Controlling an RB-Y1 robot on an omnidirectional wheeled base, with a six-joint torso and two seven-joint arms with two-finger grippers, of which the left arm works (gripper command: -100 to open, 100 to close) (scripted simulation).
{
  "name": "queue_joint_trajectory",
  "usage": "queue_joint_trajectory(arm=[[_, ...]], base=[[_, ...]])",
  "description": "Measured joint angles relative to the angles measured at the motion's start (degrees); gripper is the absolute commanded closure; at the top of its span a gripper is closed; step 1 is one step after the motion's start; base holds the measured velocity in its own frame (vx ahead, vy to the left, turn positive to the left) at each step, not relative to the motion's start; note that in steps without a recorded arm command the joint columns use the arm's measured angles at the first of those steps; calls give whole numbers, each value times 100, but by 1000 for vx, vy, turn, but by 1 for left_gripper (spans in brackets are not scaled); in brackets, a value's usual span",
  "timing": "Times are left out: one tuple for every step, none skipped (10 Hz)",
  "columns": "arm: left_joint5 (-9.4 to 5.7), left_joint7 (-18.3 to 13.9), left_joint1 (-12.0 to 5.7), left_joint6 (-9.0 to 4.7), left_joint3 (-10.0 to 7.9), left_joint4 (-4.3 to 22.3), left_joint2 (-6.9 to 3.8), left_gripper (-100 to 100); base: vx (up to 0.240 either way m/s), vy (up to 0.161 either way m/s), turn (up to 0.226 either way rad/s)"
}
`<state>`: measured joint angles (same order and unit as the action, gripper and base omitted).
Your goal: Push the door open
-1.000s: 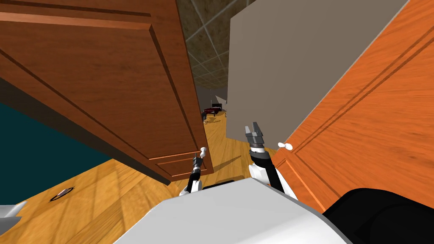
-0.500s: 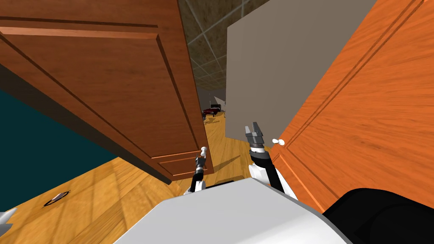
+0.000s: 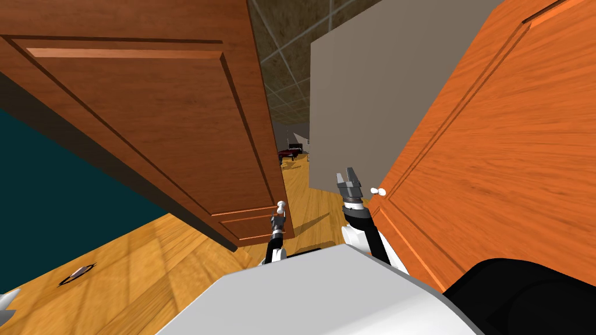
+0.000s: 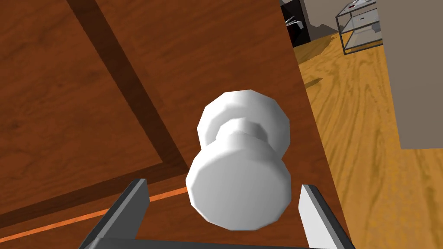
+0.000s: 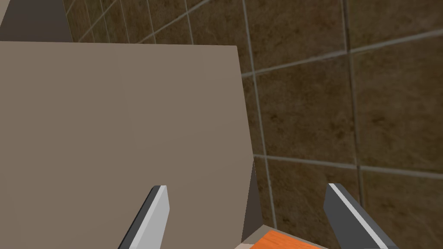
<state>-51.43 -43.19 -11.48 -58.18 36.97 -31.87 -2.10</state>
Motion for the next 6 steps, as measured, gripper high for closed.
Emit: queue_joint_trajectory(arm=[[-121,-149,53,-28,80,-100,53,-100],[-179,-230,91,-31,117,-177,68,-100],[-256,-355,90,-63,173,-163,127,-100],[-357,-537,72,-110,243,-127,200,-100],[-468,-673,121,-115,308,-241,238,-100],[-562,-794,152,-139,376,-285,315,-100]], base=[[-66,45,-17],[-58,36,-29],[-79,52,-37],[-87,58,-40],[-82,53,-32],[-71,46,-29]])
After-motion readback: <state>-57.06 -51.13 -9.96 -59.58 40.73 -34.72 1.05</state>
